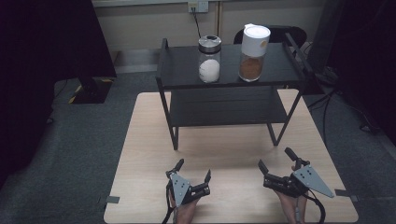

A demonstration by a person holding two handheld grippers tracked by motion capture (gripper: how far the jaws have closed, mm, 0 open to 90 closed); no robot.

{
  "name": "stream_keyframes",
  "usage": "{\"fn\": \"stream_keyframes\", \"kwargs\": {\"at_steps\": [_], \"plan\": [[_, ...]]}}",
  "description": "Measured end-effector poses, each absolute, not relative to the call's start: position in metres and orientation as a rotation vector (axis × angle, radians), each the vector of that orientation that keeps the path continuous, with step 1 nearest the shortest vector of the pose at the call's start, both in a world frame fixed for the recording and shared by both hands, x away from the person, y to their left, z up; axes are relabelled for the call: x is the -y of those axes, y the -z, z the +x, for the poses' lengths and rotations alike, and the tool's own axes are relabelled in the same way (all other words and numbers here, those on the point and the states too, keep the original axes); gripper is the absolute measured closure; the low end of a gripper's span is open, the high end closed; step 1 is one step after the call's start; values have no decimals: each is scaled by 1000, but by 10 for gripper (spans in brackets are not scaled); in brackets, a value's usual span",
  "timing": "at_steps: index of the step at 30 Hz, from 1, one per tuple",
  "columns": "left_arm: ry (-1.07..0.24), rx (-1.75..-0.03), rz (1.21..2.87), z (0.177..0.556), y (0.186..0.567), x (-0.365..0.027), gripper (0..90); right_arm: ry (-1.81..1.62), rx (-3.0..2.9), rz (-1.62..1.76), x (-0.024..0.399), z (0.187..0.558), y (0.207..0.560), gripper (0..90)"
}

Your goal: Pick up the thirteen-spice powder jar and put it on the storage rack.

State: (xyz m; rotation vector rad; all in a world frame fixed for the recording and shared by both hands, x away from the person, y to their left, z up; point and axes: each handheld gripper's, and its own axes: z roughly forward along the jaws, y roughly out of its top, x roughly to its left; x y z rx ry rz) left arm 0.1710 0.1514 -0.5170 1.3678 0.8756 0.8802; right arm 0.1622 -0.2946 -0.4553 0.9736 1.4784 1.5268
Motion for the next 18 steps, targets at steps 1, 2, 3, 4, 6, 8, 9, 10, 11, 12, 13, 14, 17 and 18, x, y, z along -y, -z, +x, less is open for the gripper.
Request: {"fn": "stream_keyframes", "kwargs": {"at_steps": [1,2,3,4,6,8,9,10,11,12,13,14,17,18], "plan": [[-880,-876,1368,171,517,-151,1,-1528,-1480,975,294,162,458,0],[-880,-876,1368,171,517,-151,1,-1528,-1482,978,294,161,459,0],[-880,-876,1368,171,517,-151,1,-1526,-1484,980,294,161,461,0],[-880,-876,1368,171,517,-151,1,-1524,-1485,985,294,160,463,0],[-880,-876,1367,171,517,-151,1,-1528,-1482,995,293,159,467,0],[-880,-875,1368,171,517,-151,1,-1516,-1489,994,291,158,472,0],[-880,-875,1368,171,517,-151,1,-1509,-1495,991,290,158,474,0],[-880,-875,1368,171,517,-151,1,-1499,-1498,992,289,159,476,0],[-880,-875,1368,171,517,-151,1,-1495,-1499,993,289,159,478,0],[-880,-876,1368,171,517,-151,1,-1495,-1498,997,288,159,480,0],[-880,-876,1368,171,517,-151,1,-1496,-1500,1004,289,159,482,0],[-880,-875,1368,171,517,-151,1,-1492,-1499,1008,288,159,484,0],[-880,-875,1368,171,517,-151,1,-1478,-1492,1018,287,158,491,0],[-880,-875,1368,171,517,-151,1,-1477,-1487,1018,287,158,493,0]]}}
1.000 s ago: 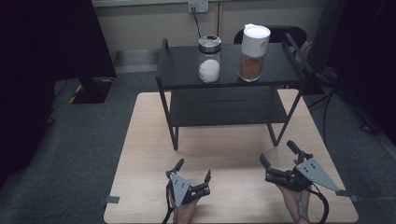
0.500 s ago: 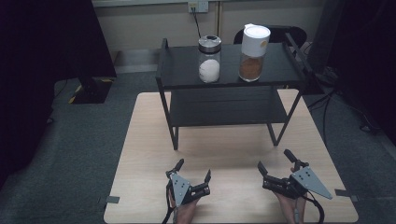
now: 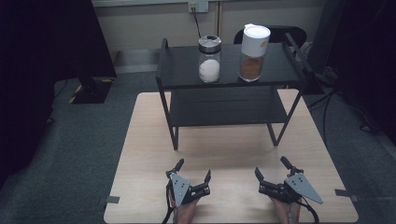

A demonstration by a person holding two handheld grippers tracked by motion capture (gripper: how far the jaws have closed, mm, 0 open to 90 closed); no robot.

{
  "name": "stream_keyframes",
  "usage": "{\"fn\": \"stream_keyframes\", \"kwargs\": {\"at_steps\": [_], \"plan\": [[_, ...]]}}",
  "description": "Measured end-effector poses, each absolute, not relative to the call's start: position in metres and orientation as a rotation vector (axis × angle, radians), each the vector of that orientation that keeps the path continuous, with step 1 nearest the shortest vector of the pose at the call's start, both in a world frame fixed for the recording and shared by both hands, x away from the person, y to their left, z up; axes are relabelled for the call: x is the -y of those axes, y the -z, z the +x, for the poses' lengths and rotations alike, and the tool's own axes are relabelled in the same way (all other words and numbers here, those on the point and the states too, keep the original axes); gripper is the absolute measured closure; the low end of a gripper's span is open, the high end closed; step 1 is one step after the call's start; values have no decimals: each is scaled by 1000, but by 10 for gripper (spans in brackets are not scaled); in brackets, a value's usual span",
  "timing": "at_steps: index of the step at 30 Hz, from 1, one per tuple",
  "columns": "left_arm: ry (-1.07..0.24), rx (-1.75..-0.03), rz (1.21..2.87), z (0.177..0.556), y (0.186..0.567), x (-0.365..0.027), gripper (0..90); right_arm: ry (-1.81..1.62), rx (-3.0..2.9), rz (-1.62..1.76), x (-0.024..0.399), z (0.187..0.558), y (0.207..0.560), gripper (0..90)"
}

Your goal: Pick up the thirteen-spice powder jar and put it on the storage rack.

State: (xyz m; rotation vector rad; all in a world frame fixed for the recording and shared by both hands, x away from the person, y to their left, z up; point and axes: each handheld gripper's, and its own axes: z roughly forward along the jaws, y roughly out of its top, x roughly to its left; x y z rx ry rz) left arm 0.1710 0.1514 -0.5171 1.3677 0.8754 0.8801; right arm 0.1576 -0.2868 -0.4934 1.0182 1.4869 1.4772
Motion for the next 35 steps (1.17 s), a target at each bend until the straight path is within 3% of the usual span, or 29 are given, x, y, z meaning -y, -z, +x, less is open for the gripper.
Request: {"fn": "stream_keyframes", "kwargs": {"at_steps": [35], "plan": [[-882,-877,1366,171,517,-151,1,-1463,-1445,1010,283,152,514,0]]}}
